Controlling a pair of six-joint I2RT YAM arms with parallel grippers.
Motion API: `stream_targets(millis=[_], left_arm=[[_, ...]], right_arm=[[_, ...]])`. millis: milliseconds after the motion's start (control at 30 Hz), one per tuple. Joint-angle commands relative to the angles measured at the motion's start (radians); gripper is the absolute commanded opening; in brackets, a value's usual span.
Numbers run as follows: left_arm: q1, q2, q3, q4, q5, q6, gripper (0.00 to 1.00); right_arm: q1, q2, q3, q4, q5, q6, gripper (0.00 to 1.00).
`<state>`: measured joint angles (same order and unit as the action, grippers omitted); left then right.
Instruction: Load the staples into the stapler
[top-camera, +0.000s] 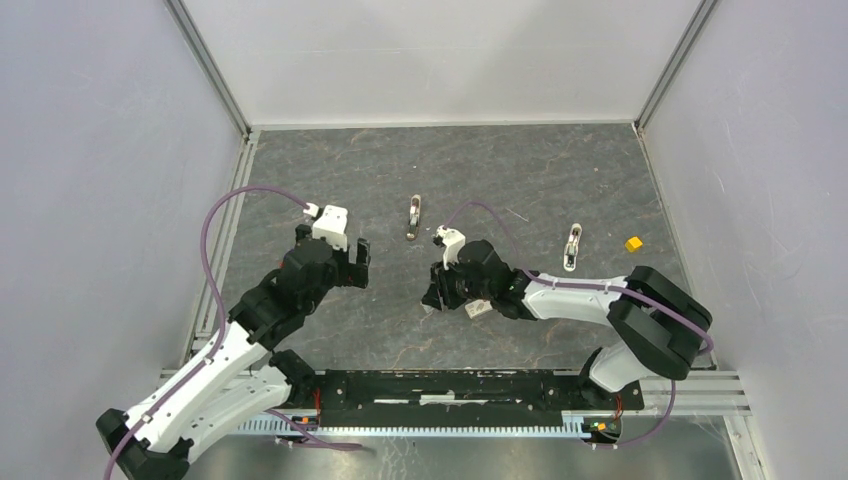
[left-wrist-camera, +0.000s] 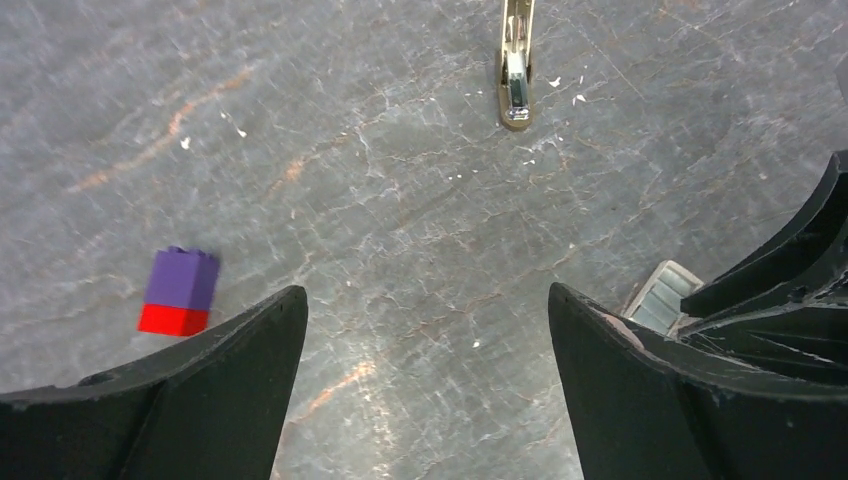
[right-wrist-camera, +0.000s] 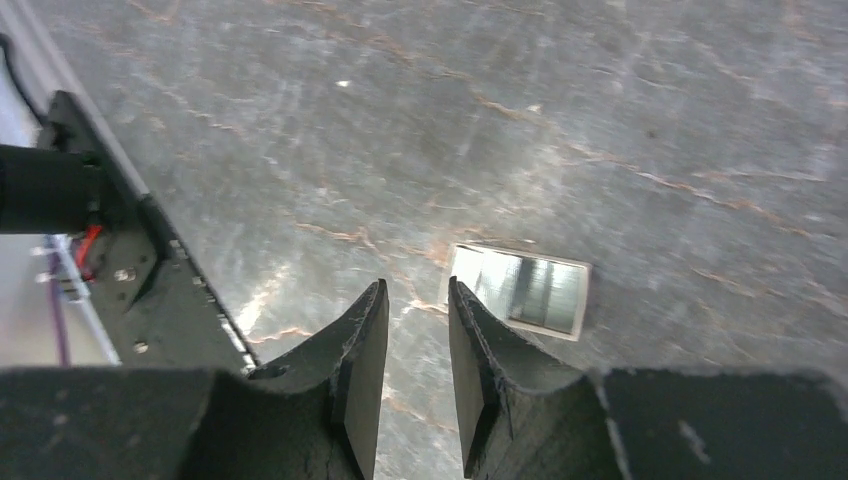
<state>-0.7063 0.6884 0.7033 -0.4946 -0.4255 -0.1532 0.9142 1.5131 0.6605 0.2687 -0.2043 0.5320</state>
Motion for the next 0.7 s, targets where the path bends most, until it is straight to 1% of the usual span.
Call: stream_targets(millis=[0, 67, 133, 200, 300, 667], left_arm=[[0.106, 0.004, 0.003, 0.032, 0.182, -0.198, 0.95], [0.159, 0.013, 0.000, 0.038, 0.246, -0.213, 0.95], [0.185, 0.021, 0.004, 0.039, 0.277, -0.196, 0.95], [0.186, 0.016, 0.007, 0.047, 0.287, -0.160, 0.95], [0.186, -0.002, 0.005, 0.053, 0.281, -0.133, 0.95], [0.186, -0.015, 0.001, 0.048, 0.283, -0.099, 0.96]], right_arm=[[-0.001, -0.030, 0.060, -0.130, 0.167, -0.105, 0.34], [-0.001, -0.019, 0.091, -0.187, 0.198, -0.138, 0.35], [0.006, -0.015, 0.107, -0.204, 0.228, -0.153, 0.37], [0.018, -0.010, 0.122, -0.215, 0.245, -0.162, 0.39], [0.036, 0.014, 0.153, -0.242, 0.267, -0.175, 0.40], [0.061, 0.086, 0.189, -0.258, 0.278, -0.180, 0.35]])
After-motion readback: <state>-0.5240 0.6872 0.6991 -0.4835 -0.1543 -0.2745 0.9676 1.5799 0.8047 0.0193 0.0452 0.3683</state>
